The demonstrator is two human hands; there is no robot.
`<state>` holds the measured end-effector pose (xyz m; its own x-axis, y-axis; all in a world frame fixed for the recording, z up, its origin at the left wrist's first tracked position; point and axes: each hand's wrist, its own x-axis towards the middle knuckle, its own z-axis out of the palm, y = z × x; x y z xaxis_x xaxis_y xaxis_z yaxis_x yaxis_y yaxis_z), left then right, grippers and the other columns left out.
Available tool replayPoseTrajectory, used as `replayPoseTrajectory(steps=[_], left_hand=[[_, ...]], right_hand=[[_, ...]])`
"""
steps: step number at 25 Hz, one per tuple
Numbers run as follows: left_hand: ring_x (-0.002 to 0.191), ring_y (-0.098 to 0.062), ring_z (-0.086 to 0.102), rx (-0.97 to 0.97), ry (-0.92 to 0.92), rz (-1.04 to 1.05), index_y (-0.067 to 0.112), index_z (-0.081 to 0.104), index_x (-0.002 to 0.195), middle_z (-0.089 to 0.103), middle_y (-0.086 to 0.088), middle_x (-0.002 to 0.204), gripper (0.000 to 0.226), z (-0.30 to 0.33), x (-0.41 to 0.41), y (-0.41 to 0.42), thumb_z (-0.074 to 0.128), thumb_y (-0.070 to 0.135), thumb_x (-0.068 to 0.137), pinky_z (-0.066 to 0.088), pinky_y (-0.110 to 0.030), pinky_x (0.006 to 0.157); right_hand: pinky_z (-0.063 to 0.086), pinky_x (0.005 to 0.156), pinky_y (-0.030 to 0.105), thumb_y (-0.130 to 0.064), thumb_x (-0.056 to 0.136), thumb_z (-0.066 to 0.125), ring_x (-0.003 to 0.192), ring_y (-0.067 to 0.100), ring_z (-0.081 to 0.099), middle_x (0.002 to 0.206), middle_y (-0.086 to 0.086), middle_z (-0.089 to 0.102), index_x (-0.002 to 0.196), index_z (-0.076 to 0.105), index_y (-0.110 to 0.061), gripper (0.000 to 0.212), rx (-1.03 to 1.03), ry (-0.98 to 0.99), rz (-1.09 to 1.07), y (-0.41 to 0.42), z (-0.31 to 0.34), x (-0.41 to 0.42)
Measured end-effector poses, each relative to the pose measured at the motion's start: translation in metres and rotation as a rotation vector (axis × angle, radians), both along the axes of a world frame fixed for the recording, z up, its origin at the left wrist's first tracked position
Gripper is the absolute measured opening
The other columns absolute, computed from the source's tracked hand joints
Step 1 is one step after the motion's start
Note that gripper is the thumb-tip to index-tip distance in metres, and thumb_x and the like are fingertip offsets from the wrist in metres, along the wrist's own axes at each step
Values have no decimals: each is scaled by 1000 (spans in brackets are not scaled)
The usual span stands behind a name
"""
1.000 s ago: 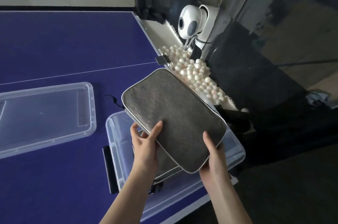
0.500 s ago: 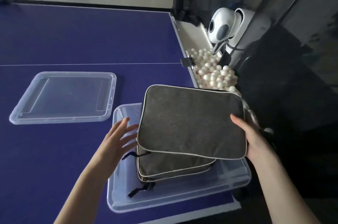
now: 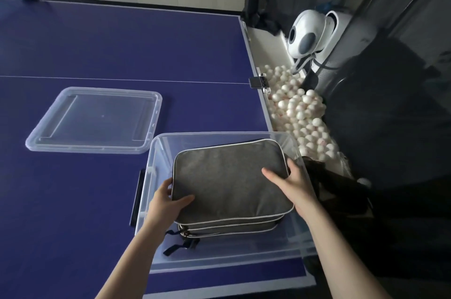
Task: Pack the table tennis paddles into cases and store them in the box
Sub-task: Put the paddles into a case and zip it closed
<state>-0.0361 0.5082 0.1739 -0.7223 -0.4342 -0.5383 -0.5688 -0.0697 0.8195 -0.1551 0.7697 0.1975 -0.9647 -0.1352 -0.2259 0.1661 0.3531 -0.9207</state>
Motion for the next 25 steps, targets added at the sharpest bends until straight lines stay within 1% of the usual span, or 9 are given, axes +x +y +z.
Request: replayPoseTrajectory(steps=[3, 6, 8, 11, 12, 16, 19, 22, 25], left_hand=[[101, -31, 64, -91, -54, -19, 17, 45, 137, 65, -12, 118, 68, -9, 0, 4, 77, 12, 78, 54, -47, 89], [103, -28, 63, -168, -81, -41, 19, 43, 139, 64, -9, 120, 72, -12, -2, 10, 79, 18, 76, 53, -40, 87], [105, -28, 62, -204, -97, -57, 18, 42, 140, 63, -8, 122, 74, -13, -3, 14, 79, 20, 76, 53, -38, 87], [108, -29, 61, -229, -104, -64, 16, 42, 141, 62, -8, 125, 75, -15, -3, 16, 79, 20, 76, 52, -41, 91], [109, -29, 61, -232, -106, -66, 16, 42, 141, 62, -8, 125, 75, -15, -3, 16, 79, 20, 76, 52, -41, 91], [107, -28, 61, -217, -102, -73, 16, 43, 139, 63, -8, 123, 74, -16, -1, 16, 80, 19, 75, 52, -42, 91], [107, -29, 61, -211, -110, -79, 15, 44, 138, 63, -9, 123, 72, -15, -2, 15, 80, 18, 75, 52, -43, 92], [111, -30, 59, -242, -137, -118, 14, 40, 140, 60, -11, 127, 75, -14, -5, 13, 79, 21, 77, 51, -39, 92], [116, -29, 56, -300, -146, -155, 13, 38, 142, 58, -10, 130, 76, -10, -6, 13, 78, 25, 78, 49, -36, 92]], right_hand=[[49, 97, 39, -29, 75, 79, 106, 15, 63, 114, -1, 67, 122, 58, -18, 52, 94, 35, 8, -1, -13, 1], [49, 98, 42, -31, 75, 79, 107, 17, 62, 115, 0, 66, 122, 58, -18, 53, 139, 23, -6, 3, -23, 2], [50, 95, 39, -32, 75, 78, 107, 17, 62, 115, -1, 66, 122, 58, -18, 53, 162, 30, -9, 4, -26, 3], [47, 85, 25, -32, 76, 78, 104, 15, 62, 112, -3, 66, 121, 58, -20, 50, 172, 44, -18, 3, -27, 4], [47, 85, 25, -31, 76, 77, 104, 14, 62, 113, -3, 66, 121, 58, -19, 50, 173, 49, -16, 2, -28, 4], [46, 98, 34, -29, 80, 75, 111, 17, 59, 120, 0, 63, 127, 55, -16, 53, 172, 63, -1, 3, -31, 10], [47, 97, 36, -29, 80, 75, 111, 19, 59, 120, 2, 63, 127, 54, -16, 54, 172, 65, -11, 2, -30, 11], [46, 94, 32, -30, 79, 75, 112, 20, 58, 123, 4, 62, 129, 53, -14, 57, 175, 57, -25, 2, -29, 11], [44, 103, 40, -31, 78, 76, 120, 22, 54, 132, 7, 57, 135, 49, -11, 66, 188, 44, -10, 6, -27, 12]])
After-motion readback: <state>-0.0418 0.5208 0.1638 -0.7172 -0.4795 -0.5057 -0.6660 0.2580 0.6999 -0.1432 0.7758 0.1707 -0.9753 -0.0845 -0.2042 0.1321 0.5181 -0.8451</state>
